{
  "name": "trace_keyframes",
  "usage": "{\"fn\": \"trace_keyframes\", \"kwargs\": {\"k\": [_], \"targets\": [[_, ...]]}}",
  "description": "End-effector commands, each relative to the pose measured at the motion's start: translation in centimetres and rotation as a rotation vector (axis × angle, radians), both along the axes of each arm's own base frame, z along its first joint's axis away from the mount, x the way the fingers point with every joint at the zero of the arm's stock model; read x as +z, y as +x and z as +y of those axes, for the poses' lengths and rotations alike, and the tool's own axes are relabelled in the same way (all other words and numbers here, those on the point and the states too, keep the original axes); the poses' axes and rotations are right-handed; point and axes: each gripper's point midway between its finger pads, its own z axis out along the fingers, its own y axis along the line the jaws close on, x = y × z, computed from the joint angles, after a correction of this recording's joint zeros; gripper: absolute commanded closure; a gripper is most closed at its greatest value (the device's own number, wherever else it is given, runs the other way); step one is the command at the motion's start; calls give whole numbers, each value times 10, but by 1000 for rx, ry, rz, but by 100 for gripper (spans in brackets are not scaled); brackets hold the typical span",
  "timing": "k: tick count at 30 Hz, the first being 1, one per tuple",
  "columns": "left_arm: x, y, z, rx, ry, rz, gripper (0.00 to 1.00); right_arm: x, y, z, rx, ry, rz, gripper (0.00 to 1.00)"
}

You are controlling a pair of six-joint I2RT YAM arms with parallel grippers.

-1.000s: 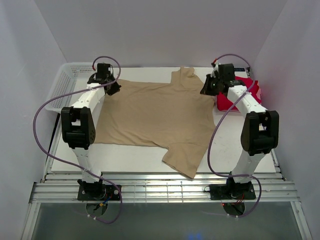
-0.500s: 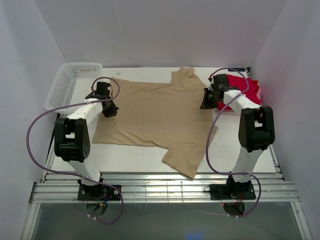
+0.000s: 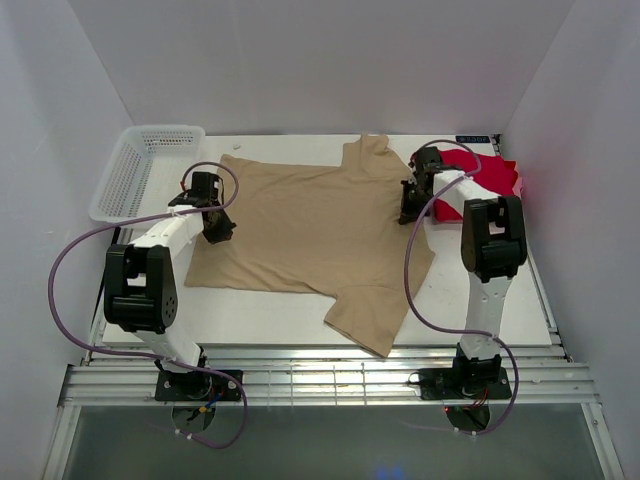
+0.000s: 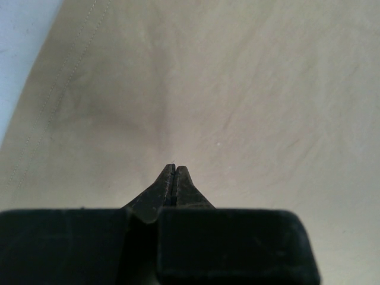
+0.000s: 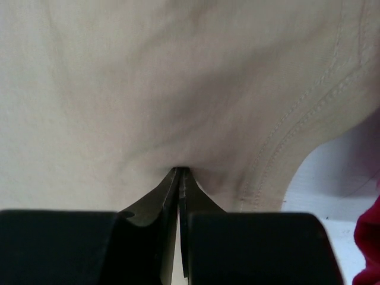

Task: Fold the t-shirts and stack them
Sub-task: Fold the tshirt

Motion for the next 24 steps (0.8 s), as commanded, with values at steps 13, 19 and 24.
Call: {"fn": "trace_keyframes", "kwargs": {"k": [13, 19, 24], "targets": [[27, -22, 5, 30, 0, -60, 100, -9, 59, -30, 6, -243, 22, 92], [48, -21, 17, 32, 66, -110, 100, 48, 77, -14, 32, -146, -167, 92], [58, -47, 40, 96, 177, -10, 92, 125, 65, -8, 32, -83, -359, 63]]}}
